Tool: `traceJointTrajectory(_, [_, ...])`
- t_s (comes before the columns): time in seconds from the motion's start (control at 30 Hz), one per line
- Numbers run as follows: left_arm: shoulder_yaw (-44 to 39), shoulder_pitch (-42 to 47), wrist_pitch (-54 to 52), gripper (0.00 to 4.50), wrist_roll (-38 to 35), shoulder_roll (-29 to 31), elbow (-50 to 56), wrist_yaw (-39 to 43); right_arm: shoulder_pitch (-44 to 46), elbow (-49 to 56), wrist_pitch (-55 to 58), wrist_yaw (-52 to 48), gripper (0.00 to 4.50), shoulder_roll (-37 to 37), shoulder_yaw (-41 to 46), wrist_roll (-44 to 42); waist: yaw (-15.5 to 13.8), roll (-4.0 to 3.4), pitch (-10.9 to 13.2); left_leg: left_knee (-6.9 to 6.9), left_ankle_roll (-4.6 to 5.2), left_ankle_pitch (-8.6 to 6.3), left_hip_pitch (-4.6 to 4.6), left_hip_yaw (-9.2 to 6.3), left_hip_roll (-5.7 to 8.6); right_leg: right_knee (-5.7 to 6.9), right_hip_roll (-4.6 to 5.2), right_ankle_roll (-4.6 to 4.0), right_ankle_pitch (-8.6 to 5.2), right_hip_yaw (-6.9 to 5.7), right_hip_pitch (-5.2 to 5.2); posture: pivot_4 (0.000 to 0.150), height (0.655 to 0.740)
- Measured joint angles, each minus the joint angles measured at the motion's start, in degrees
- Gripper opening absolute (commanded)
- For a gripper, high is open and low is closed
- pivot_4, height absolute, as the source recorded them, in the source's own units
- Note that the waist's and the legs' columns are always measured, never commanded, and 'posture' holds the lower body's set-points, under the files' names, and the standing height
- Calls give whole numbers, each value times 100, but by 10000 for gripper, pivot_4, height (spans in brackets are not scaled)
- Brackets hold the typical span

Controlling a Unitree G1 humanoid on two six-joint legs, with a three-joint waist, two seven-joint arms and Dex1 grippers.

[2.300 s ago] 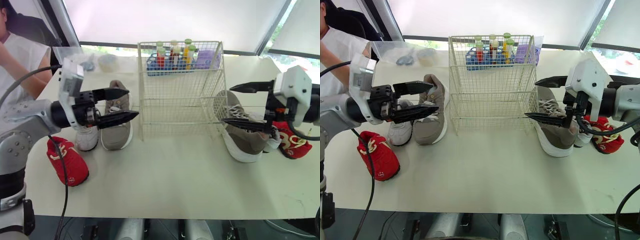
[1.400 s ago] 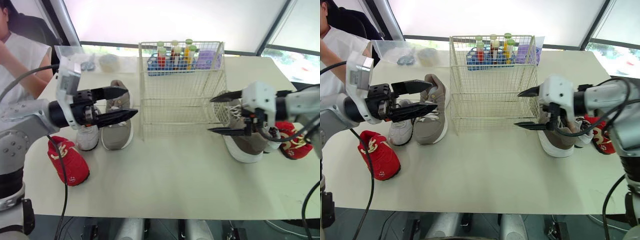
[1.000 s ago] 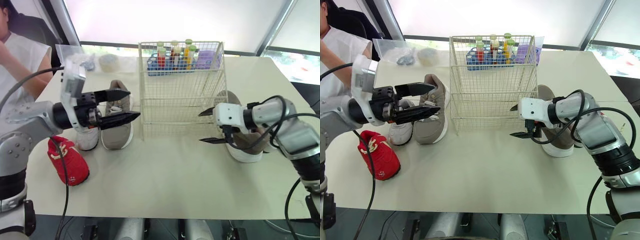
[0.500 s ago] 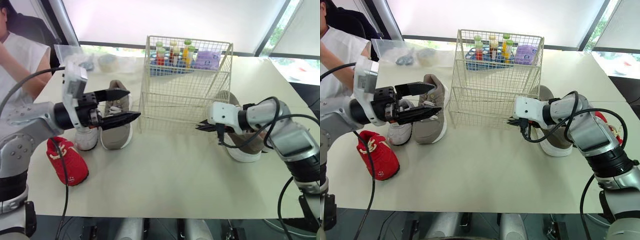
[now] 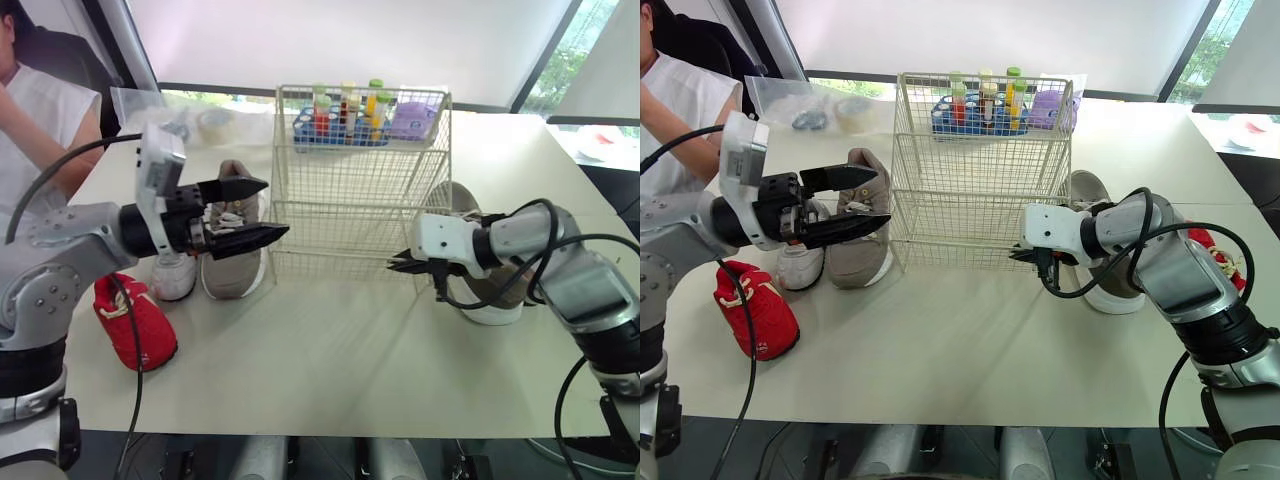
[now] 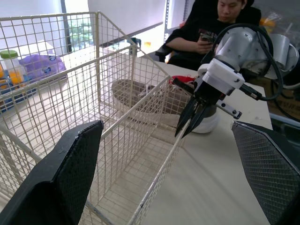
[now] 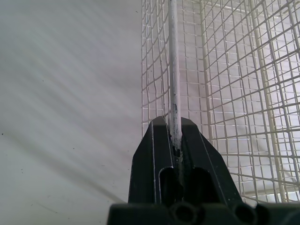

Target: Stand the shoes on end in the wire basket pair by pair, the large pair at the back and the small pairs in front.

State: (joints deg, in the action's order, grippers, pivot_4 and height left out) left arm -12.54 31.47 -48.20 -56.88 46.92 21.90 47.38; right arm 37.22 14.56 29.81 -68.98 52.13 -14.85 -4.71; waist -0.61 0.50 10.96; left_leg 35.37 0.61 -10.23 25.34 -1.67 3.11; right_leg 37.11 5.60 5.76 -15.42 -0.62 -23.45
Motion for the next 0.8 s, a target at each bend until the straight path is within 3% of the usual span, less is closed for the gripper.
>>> traceJointTrajectory(0.1, [0, 49, -4, 45000, -4, -5, 16, -47, 13, -4, 42, -3, 461, -1, 0, 0, -3, 1, 0, 0, 0, 0, 0, 0, 0, 0, 0, 0, 0, 0, 1, 1500, 7347])
traceJointTrajectory(0.2, [0, 63, -16, 45000, -11, -26, 30, -122, 25, -4, 41, -4, 9846, -18, 0, -17, -2, 1, 0, 1, 0, 0, 0, 0, 0, 0, 0, 1, 0, 0, 1, 1500, 7347])
traceJointTrajectory(0.43, [7, 97, -42, 45000, -112, -58, 67, -201, 152, 242, 307, 2, 44576, -22, 287, -379, -3, 1, 0, 1, 0, 0, 0, 0, 0, 1, 0, 3, 1, 0, -1, 1500, 7347])
traceJointTrajectory(0.63, [59, 267, -105, 45000, -140, -151, 56, -224, 694, 868, 1514, 389, 44902, 235, 2033, -1462, -32, 5, -2, 1, 0, -1, 1, -3, 0, -3, 3, 4, 2, -2, 3, 1500, 7347])
traceJointTrajectory(0.8, [222, 419, -130, 45000, -124, -334, -190, -122, -469, 1386, 2875, 1080, 44902, 758, 3548, -1632, -82, 22, -9, 4, 5, -3, 2, 4, 1, -10, 11, -2, 2, 0, 7, 1500, 7347])
